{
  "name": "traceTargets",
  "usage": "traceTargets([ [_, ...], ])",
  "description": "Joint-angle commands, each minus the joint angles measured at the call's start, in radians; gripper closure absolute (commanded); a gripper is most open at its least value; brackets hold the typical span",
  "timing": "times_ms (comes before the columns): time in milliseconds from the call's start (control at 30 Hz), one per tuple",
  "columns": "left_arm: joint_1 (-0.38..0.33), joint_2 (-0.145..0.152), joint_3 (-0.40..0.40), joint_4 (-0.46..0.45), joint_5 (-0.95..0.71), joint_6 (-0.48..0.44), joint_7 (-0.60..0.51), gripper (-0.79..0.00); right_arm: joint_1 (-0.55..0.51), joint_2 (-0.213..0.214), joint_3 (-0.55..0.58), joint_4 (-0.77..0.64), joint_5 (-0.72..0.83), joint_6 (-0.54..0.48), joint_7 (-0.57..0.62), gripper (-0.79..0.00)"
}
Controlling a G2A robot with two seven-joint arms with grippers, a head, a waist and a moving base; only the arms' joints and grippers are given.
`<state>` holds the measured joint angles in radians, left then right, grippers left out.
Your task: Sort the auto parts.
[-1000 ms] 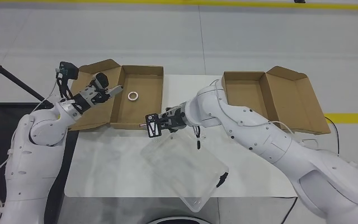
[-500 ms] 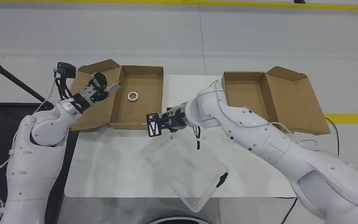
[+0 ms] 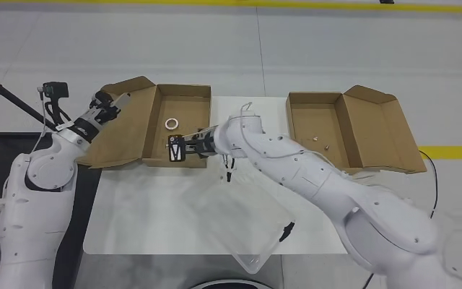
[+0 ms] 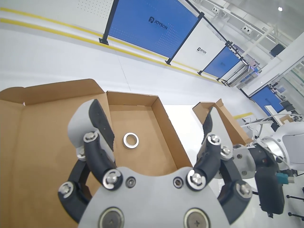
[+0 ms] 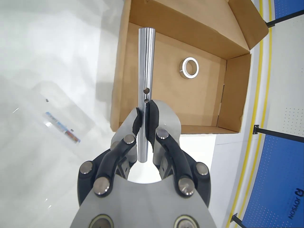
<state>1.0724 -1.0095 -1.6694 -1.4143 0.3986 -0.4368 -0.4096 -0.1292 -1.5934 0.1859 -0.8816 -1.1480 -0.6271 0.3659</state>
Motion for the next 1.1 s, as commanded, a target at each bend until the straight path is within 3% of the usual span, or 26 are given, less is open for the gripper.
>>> traceTargets([
  [0,0.010,0.001,-0.004,-0.010,0.003,0.007,0.004,-0.785,0.008,-0.043,-0.005,0.069,-0.011,0.027,-0.013,0.000],
  [333,0.038,0.003,-0.026,-0.031,-0.006,0.041,0.042,-0.785,0.011,-0.224,-0.016,0.363,-0.032,-0.005,-0.130,0.000],
  [667,0.032,0.005,-0.016,-0.025,-0.007,0.035,0.038,-0.785,-0.003,-0.332,-0.016,0.524,-0.105,-0.011,-0.215,0.000],
  [700,0.032,0.005,-0.016,-0.025,-0.005,0.033,0.038,-0.785,-0.002,-0.340,-0.015,0.537,-0.107,-0.015,-0.219,-0.065],
  [767,0.032,0.006,-0.018,-0.024,-0.006,0.030,0.036,-0.785,0.000,-0.353,-0.013,0.560,-0.111,-0.024,-0.227,-0.326],
  [933,0.038,0.008,-0.022,-0.025,-0.012,0.025,0.034,-0.785,0.007,-0.379,-0.010,0.602,-0.123,-0.040,-0.241,-0.459],
  [1067,0.043,0.010,-0.028,-0.028,-0.017,0.021,0.033,-0.785,0.018,-0.393,-0.003,0.626,-0.132,-0.027,-0.246,-0.449],
])
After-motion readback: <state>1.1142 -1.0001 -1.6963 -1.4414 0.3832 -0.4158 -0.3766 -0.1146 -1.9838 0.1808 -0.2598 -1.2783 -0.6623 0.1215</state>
